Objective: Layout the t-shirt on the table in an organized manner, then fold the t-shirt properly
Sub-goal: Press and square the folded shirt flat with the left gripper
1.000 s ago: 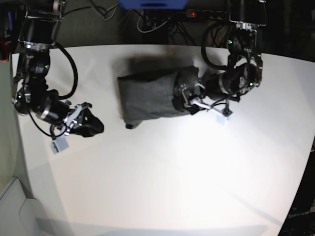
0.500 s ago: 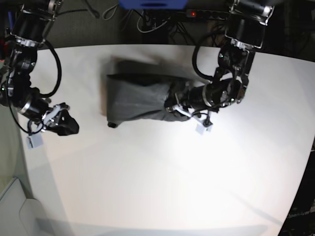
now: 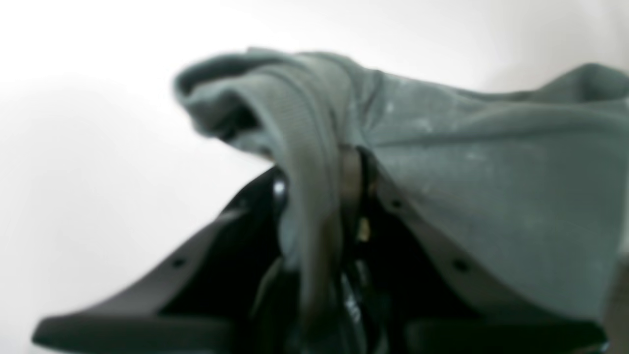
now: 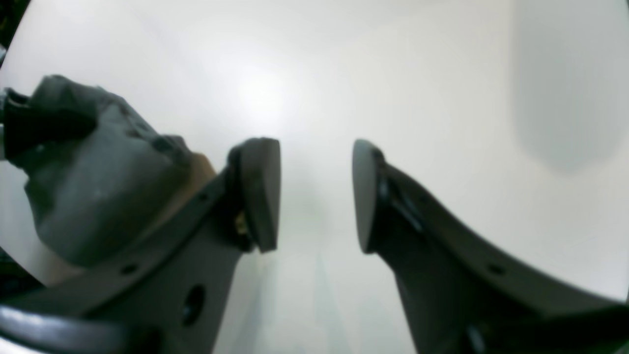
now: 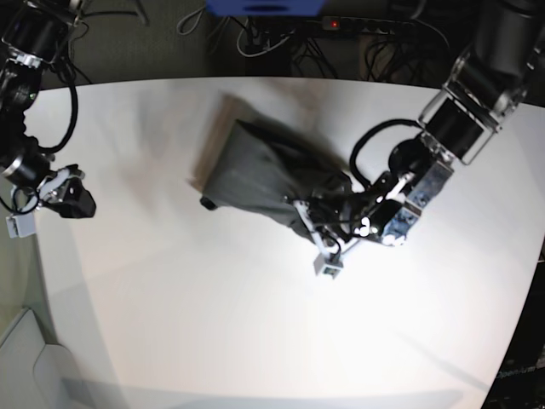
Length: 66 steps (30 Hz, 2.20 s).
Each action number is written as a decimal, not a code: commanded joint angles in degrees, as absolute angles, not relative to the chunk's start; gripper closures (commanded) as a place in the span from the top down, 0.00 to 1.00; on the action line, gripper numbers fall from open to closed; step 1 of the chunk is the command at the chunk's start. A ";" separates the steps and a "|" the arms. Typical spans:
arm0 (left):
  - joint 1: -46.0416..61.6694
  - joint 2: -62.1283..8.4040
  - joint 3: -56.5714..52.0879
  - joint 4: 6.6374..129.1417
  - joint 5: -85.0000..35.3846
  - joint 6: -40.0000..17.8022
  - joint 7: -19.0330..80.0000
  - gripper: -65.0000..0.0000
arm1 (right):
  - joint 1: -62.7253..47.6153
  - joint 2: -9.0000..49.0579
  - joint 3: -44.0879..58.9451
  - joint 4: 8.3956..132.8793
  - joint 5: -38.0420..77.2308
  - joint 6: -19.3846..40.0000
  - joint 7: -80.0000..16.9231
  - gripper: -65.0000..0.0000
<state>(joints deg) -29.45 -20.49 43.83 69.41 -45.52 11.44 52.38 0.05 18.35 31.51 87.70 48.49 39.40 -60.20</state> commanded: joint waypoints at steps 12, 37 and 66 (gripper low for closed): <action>-38.46 -13.58 59.38 67.74 -18.86 -6.99 50.07 0.00 | -1.10 19.38 31.78 88.75 50.24 40.00 -58.59 0.39; -33.01 0.57 58.15 57.71 23.34 -24.92 32.92 0.00 | -1.27 19.21 34.24 88.31 49.89 40.00 -58.59 0.39; -33.01 2.59 54.99 60.53 36.00 -24.66 33.45 0.77 | -1.27 19.03 33.98 88.22 49.89 40.00 -58.59 0.39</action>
<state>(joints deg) -31.44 2.35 55.35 59.72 35.57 -24.53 32.75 -1.83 17.96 33.74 87.48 48.64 39.40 -59.99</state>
